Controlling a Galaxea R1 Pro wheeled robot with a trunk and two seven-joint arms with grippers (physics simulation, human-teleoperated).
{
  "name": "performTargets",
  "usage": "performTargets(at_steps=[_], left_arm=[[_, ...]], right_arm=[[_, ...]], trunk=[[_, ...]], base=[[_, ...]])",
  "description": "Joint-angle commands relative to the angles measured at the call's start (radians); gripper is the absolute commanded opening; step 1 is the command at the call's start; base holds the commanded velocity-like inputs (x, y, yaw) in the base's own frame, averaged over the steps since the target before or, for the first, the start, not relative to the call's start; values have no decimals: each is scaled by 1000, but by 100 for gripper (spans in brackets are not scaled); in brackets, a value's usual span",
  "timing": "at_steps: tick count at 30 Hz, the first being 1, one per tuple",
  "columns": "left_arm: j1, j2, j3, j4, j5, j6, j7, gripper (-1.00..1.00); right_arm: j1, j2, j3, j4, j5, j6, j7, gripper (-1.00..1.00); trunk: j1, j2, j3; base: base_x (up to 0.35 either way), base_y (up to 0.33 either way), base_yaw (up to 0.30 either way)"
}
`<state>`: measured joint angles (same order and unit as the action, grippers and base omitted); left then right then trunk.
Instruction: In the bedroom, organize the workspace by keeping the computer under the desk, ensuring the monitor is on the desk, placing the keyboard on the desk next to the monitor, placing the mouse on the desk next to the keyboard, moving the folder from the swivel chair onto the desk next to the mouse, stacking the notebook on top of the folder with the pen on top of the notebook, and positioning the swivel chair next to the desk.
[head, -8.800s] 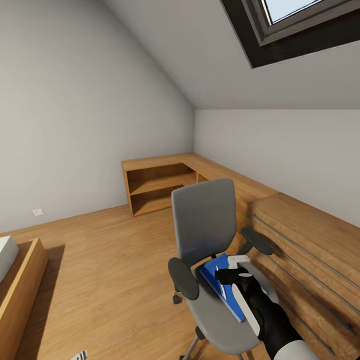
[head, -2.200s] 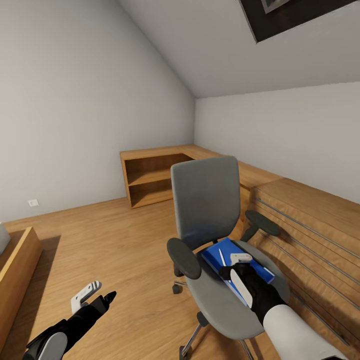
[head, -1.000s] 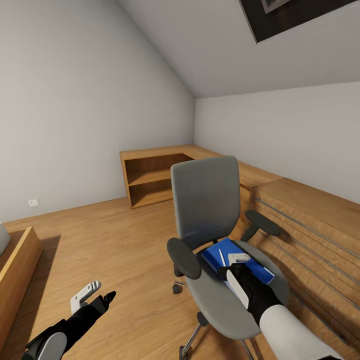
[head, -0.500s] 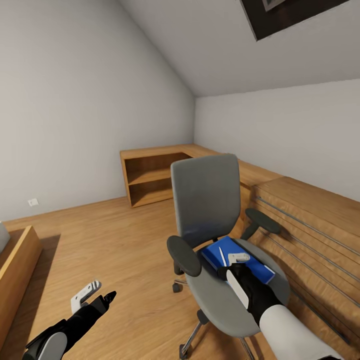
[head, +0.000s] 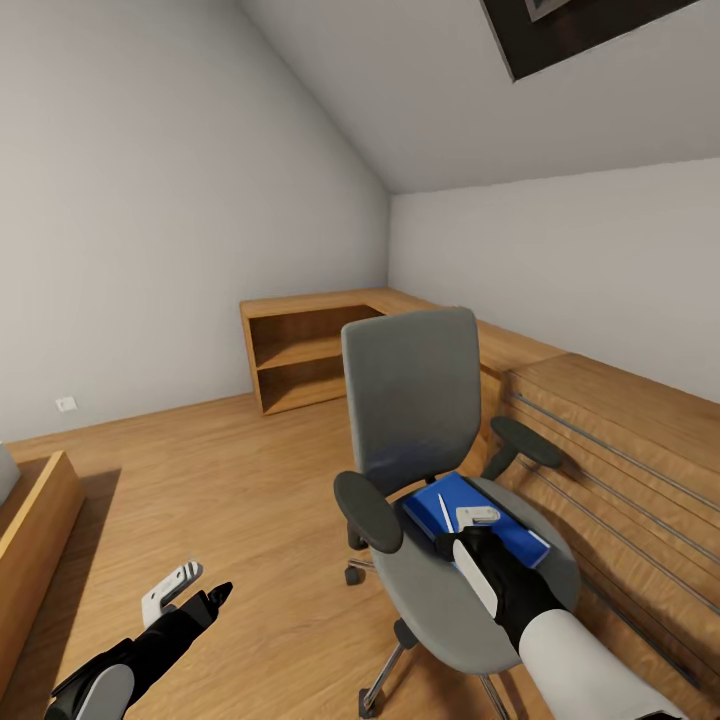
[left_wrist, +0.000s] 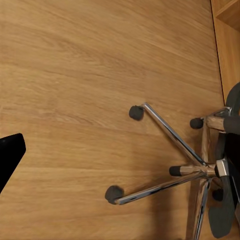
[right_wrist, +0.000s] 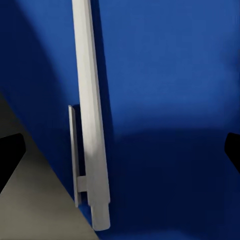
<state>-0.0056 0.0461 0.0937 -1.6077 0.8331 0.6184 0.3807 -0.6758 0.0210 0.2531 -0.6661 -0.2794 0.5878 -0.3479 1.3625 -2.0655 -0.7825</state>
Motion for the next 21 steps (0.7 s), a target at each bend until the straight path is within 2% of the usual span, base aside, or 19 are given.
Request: performTargets(at_steps=[1,3,4,21], left_arm=[[-1,0,0,-1,11,3,9,100],[-1,1,0,-1,11,3,9,100],[-1,0,0,-1,11,3,9,100],[-1,0,0,-1,11,3,9,100]], right_arm=[[-1,0,5,-1,-11,3,-9,100],[-1,-1,5,-1,-11,3,-10,100],[-1,-1,5,-1,-11,3,-10,-100],[-1,-1,5,-1,-11,4,-8,-100]], trunk=[[0,0,-1],[0,0,-1],[0,0,-1],[0,0,-1]], base=[[0,0,0],[0,0,0],[0,0,0],[0,0,0]])
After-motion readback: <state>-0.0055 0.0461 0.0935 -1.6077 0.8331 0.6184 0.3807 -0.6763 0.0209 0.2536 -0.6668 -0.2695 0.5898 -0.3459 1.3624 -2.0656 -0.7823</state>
